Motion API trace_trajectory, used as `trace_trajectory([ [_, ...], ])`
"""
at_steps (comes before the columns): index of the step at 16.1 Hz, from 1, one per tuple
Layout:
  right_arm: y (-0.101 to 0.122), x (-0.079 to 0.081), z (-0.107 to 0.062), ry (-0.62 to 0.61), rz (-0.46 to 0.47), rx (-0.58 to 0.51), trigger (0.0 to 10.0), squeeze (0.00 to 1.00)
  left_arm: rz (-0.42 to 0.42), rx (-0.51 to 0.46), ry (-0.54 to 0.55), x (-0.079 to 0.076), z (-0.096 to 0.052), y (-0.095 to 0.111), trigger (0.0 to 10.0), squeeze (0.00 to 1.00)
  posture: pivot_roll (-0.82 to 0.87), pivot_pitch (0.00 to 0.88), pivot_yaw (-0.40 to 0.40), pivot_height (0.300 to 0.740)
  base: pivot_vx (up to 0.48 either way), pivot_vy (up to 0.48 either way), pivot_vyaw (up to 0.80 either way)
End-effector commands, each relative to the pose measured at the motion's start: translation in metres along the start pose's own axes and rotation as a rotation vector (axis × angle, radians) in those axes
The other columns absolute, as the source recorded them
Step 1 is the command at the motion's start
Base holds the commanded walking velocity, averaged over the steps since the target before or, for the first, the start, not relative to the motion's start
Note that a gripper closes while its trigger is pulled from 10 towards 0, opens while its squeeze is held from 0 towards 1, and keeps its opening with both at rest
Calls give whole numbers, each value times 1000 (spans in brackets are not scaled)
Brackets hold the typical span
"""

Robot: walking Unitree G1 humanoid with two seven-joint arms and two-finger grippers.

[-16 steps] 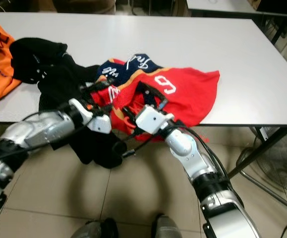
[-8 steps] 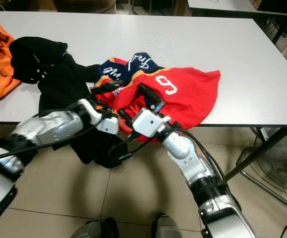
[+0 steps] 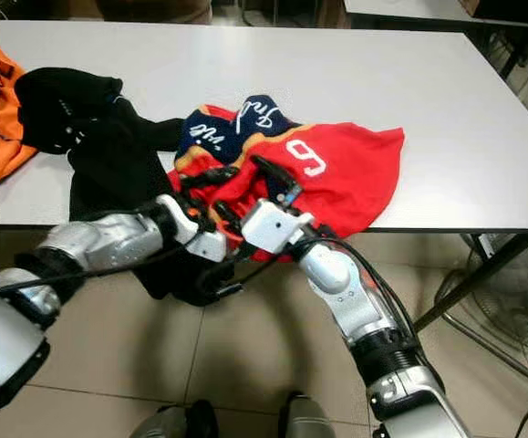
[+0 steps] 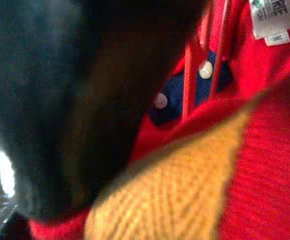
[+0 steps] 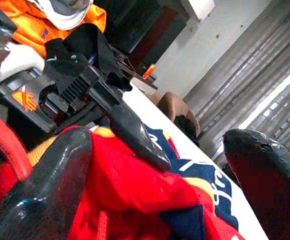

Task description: Hang hanger

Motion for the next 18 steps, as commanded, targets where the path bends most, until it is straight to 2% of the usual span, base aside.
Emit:
trace_trajectory([
  [1,13,-3,6,-5,1,-53,10000,0,29,-51,-13,3,7,11,9804,0,-290,112,73,740,0,0,0],
  [2,14,-3,6,-5,1,-55,10000,0,30,-54,-10,4,8,11,9804,0,-290,112,73,740,0,0,0],
  [3,16,-4,7,-6,0,-59,10000,0,28,-62,1,7,9,13,8588,0,-292,108,73,740,0,0,0],
  [4,16,-5,7,-6,0,-61,10000,0,21,-75,19,11,11,16,0,0,-292,108,73,740,0,0,0],
  [7,18,-4,6,-5,5,-62,10000,0,-7,-114,63,21,14,23,0,0,-297,109,74,740,0,0,0],
  [11,17,-3,4,-6,16,-50,10000,0,-62,-142,92,24,16,30,0,0,-300,117,77,740,0,0,0],
  [18,11,-3,2,-19,49,-15,10000,0,-126,-151,145,34,14,30,0,0,-299,126,85,740,0,0,0],
])
Point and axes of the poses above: a point about 5 cm out from each wrist's last joint towards the gripper, its own z axis pointing out of the wrist towards the gripper, its own y axis along the axis of the wrist's last joint, x = y × z, the point moved 5 cm from there along z, pointing out of the wrist towards the gripper, and after that the axes turned 15 degrees about -z, right-handed, at the moved point
